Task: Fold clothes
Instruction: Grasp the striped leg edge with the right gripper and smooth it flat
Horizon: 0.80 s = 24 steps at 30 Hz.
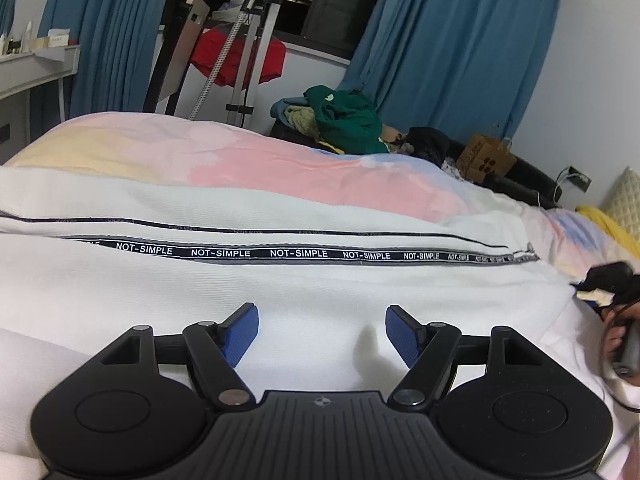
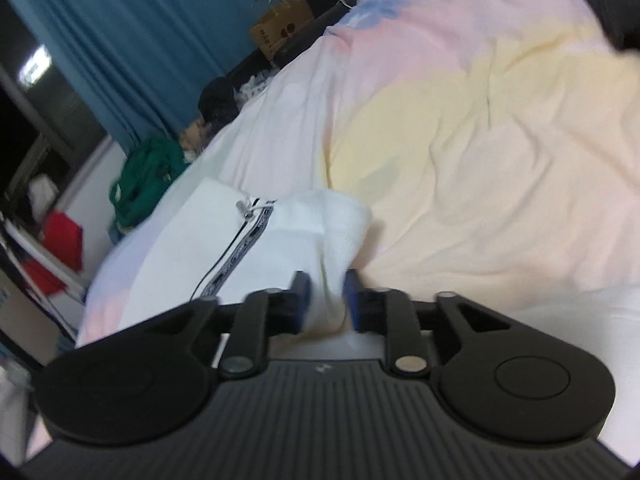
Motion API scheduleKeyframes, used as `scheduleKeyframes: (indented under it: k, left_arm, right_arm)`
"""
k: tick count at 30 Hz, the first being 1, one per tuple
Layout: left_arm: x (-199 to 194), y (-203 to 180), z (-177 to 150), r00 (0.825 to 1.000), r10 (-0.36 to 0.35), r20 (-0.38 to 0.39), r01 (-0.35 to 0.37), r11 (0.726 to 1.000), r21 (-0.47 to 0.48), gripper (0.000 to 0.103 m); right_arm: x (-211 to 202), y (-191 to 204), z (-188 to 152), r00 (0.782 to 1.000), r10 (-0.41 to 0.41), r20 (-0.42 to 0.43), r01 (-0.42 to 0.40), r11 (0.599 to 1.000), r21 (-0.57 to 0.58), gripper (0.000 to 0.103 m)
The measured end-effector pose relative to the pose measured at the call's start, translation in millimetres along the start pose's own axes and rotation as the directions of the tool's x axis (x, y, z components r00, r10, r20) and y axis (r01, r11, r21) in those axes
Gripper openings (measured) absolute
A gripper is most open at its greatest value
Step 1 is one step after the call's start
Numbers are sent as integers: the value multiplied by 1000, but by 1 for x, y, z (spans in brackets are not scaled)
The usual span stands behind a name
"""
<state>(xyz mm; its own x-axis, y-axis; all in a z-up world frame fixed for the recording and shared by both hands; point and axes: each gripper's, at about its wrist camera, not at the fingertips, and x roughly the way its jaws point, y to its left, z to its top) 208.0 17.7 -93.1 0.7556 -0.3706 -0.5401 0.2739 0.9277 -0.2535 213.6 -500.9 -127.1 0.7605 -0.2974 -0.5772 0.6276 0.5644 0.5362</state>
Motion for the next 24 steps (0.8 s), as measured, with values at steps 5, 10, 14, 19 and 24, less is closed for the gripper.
scheduleKeyframes:
  k: [5,10,14,19,24]
  left_arm:
    - [-4,-3,-3,1000,1,-8,-1,1000,30,73]
    - [-17,-11,-9,1000,0,-12,1,995,102,73]
    - [-29,-18,-15,1000,27,-7,-25,983,180,74]
    - [-25,-34,-15,998,63,-24,-49,922,384,74]
    - [8,-45,19,996,52,-67,-11,861,509,78]
  right_arm:
    - [-75,21,-23,998,41,-37,-44,995,-94,63]
    - [-145,28,-64,981,120,-153,-133,988,-79,66]
    - [-170,42,-90,972,149,-183,-177,973,-148,68]
    - [-180,58,-100,972,166,-167,-203,950,-239,67]
    - [-168,49,-102,952,218,-213,-262,943,-206,68]
